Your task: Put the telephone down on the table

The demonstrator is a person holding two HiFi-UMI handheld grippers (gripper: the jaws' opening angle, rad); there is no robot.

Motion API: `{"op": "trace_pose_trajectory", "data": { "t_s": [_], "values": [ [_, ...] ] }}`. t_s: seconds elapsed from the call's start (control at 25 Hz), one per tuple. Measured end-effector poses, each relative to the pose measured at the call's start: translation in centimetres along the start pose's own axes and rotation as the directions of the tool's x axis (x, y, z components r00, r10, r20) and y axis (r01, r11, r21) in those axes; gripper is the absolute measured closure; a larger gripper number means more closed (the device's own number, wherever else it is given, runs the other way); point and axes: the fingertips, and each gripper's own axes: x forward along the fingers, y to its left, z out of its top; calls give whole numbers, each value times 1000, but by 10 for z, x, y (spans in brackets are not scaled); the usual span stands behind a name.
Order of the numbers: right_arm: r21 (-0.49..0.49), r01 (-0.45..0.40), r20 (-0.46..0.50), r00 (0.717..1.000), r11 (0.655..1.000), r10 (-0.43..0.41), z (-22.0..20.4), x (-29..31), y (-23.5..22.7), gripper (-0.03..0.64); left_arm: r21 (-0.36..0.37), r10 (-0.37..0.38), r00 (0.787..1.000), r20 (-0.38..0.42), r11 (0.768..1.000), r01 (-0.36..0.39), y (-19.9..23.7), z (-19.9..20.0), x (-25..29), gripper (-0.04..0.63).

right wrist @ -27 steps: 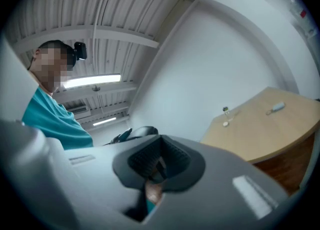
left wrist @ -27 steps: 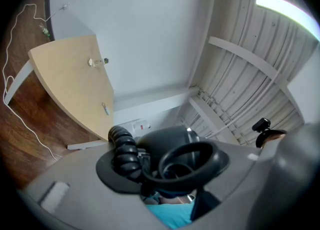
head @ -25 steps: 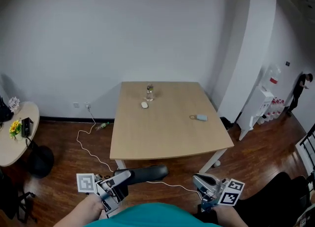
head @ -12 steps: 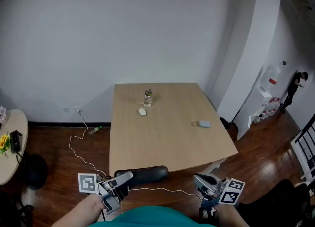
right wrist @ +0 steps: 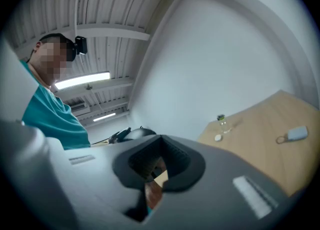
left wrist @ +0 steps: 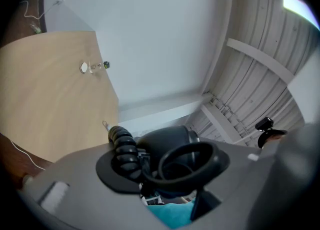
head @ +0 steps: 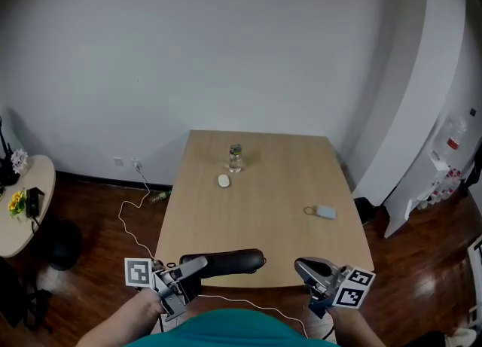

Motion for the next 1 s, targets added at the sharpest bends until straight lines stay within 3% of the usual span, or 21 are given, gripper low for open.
{"op": "trace_pose_trajectory", "data": {
  "t_s": [0.24,0.44,0.72,0.88,1.0],
  "values": [
    [-16,-61,-37,998,998,60,28,22,-53,615,1,31,998,63,1000,-31,17,24,35,293],
    [-19,-63,-48,997,998,62,41,58,-81,615,-1,37,996,76,999,-37,40,67,41,293],
    [0,27,-26,999,1000,-27,65,104,-108,615,-34,5,1000,-14,999,-6,70,132,50,293],
    [1,102,-10,995,995,-102,82,115,-136,615,-13,5,996,-84,1000,-6,92,166,71,293],
    [17,120,-11,993,993,-120,83,110,-155,615,-27,7,997,-76,1000,-9,114,179,97,293]
  ]
}}
